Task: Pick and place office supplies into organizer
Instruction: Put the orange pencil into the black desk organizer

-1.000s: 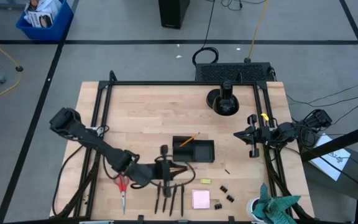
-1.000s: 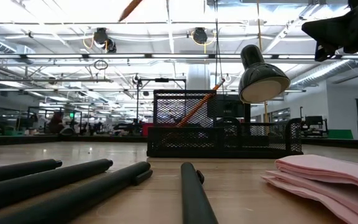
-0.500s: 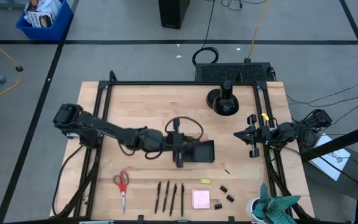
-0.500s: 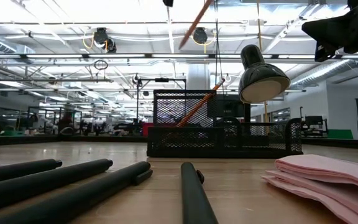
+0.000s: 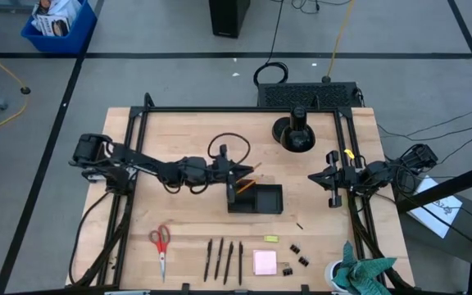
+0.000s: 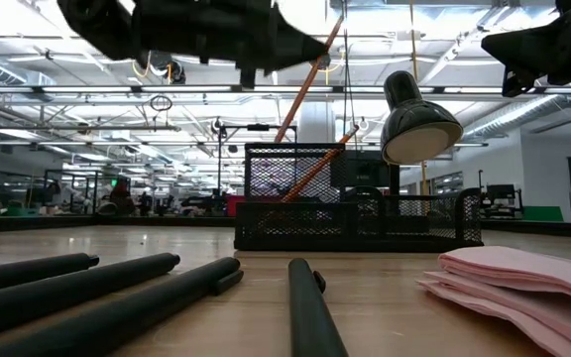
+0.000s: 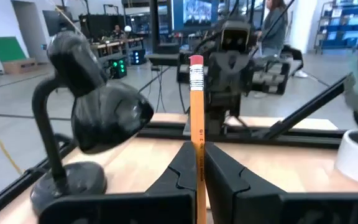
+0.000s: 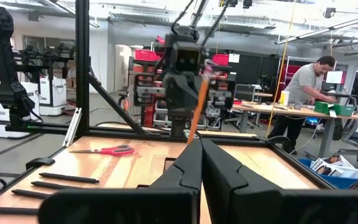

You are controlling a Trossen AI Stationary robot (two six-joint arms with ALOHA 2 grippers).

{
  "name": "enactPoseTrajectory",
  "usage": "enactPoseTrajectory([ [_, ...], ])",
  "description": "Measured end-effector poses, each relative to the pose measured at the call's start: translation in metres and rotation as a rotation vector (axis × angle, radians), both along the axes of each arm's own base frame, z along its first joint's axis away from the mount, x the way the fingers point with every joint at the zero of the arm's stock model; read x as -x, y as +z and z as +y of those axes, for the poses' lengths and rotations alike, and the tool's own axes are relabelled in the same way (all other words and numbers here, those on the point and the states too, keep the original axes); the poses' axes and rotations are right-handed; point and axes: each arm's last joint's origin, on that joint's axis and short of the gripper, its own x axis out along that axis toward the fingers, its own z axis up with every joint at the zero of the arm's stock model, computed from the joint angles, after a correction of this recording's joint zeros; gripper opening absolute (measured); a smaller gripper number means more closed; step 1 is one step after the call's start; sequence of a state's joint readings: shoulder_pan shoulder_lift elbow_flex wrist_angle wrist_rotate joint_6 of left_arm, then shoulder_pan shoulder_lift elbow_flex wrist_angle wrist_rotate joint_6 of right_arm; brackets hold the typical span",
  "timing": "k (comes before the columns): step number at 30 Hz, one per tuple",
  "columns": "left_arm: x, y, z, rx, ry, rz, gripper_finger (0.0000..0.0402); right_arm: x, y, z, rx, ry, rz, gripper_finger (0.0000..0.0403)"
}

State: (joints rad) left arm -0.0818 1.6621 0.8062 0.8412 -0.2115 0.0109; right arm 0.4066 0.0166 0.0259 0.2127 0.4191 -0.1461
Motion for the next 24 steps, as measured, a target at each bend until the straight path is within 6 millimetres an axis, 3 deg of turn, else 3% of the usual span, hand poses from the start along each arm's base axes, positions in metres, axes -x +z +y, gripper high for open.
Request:
enactPoseTrajectory([
  [13,-0.018,-0.058,0.004,0.024,0.012,0.084,0.0012,0.0,0.001,0.0,0.017,-0.004,-0.007,0.0],
  [24,-0.016,-0.068,-0.003,0.05,0.055,0.157,0.0008,0.0,0.001,0.0,0.019,-0.004,-0.007,0.0],
])
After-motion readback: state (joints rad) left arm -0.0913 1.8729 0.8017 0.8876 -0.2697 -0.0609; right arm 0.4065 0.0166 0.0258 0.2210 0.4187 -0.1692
